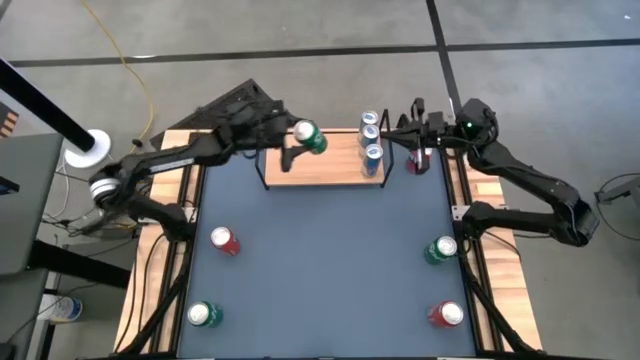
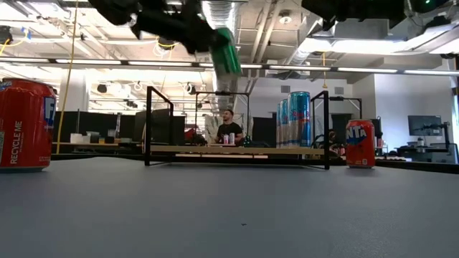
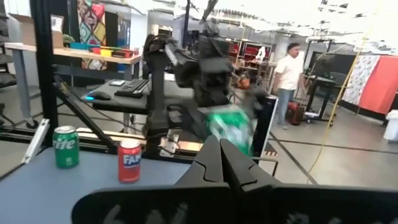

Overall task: Place canned beverage on shelf
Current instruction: Put the right green soda can on the shelf

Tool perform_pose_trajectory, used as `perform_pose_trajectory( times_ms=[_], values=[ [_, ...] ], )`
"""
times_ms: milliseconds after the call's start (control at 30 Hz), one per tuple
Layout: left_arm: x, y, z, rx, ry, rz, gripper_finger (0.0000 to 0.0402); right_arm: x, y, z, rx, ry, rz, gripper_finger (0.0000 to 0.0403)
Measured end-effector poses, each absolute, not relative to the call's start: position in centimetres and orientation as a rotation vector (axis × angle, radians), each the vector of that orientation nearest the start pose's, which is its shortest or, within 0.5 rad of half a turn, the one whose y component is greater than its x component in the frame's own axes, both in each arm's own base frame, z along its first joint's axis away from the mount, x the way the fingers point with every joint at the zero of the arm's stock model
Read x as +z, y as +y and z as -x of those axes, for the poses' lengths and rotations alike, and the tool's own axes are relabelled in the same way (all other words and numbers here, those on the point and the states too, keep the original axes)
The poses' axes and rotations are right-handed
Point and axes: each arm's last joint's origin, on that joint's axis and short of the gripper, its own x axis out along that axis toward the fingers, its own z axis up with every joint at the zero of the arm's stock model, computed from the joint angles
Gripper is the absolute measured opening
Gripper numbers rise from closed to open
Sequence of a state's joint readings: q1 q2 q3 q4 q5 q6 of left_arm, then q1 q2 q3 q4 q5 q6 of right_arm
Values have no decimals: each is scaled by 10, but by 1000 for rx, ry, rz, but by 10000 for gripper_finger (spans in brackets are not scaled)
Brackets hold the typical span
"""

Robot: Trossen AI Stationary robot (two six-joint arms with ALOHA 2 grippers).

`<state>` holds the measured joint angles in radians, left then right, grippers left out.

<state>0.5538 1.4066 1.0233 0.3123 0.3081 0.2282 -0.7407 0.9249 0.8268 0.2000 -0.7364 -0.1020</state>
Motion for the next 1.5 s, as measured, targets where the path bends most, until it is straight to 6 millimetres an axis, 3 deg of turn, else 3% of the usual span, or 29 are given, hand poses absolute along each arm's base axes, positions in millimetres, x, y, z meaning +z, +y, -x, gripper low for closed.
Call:
perform_pose_trajectory(
  times_ms=[100, 267, 433, 667, 833, 967, 1133, 1267, 1500],
  values=[
    [309, 177, -303, 241, 167, -159, 293, 360, -116, -158, 1, -72, 166, 0],
    [308, 210, -335, 183, 264, -137, 293, 359, -113, -159, 16, -56, 154, 0],
    [282, 233, -354, 111, 397, -106, 293, 352, -115, -163, 22, -14, 141, 0],
    [255, 254, -353, 112, 447, -55, 293, 347, -116, -164, 25, 28, 139, 0],
    [251, 255, -355, 121, 442, -94, 293, 347, -116, -163, 25, 26, 141, 0],
    [233, 253, -353, 121, 473, -75, 293, 347, -114, -165, 37, 25, 142, 0],
    [235, 256, -351, 162, 420, -89, 293, 347, -110, -167, 60, 23, 142, 0],
    [221, 255, -347, 183, 449, -50, 293, 347, -107, -170, 80, 22, 145, 0],
    [224, 255, -348, 196, 437, -51, 293, 347, -104, -171, 94, 21, 145, 0]
  ],
)
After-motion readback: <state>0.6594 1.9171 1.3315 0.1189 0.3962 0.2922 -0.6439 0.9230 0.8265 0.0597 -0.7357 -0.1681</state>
